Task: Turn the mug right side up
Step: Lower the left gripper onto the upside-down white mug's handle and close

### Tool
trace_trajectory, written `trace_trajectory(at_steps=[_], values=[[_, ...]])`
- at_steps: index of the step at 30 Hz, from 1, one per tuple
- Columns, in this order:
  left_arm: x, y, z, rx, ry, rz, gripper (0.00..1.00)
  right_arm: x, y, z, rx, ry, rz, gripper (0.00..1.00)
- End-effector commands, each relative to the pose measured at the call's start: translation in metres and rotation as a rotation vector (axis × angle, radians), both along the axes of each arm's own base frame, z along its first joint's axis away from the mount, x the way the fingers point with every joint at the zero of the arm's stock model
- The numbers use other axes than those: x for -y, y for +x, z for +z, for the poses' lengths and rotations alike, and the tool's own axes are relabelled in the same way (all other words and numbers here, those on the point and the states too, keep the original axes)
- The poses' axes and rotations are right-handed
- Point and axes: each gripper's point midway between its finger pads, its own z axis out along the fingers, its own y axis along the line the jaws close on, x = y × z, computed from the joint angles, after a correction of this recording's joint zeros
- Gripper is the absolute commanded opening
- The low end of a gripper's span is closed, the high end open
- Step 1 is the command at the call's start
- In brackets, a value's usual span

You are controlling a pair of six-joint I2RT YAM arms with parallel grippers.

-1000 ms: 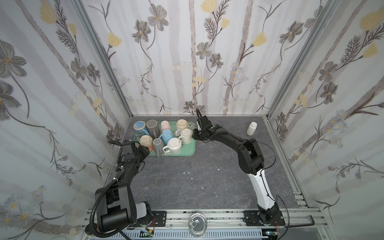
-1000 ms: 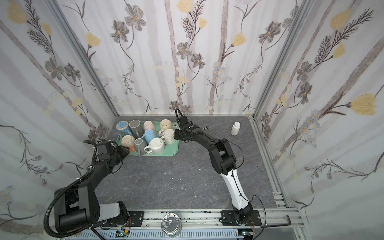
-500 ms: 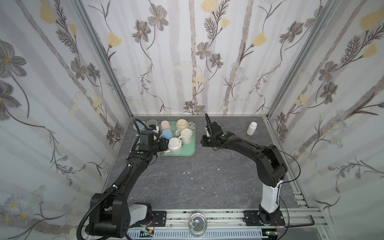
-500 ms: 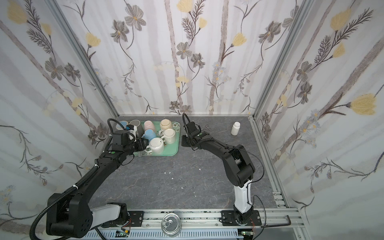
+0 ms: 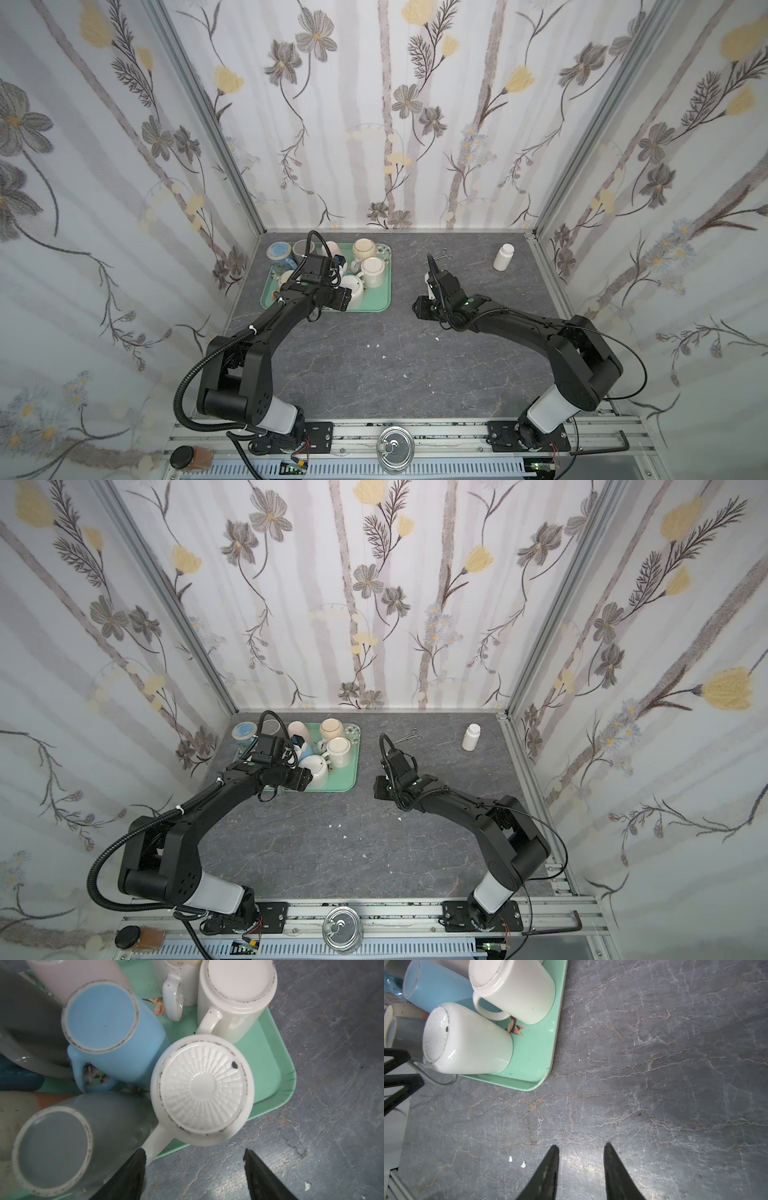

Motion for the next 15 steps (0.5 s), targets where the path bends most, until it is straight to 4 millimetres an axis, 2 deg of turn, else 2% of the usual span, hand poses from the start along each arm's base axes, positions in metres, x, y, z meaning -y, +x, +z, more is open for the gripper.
trace_trajectory(at_steps=[1,3,6,15], values=[[0.002,-0.003,-0.011,-0.034,0.045,-0.069,0.73,0.0,0.001,0.004,0.027,0.024,-0.026,0.38],[0.004,-0.005,-0.02,-0.075,0.045,-0.071,0.71,0.003,-0.002,0.013,0.041,0.035,-0.026,0.38],[0.01,-0.01,-0.025,-0.101,0.048,-0.089,0.69,0.01,-0.007,0.013,0.047,0.031,-0.034,0.38],[0.03,-0.015,-0.008,-0.074,-0.015,-0.086,0.63,0.021,-0.015,0.016,0.063,0.022,-0.051,0.39]])
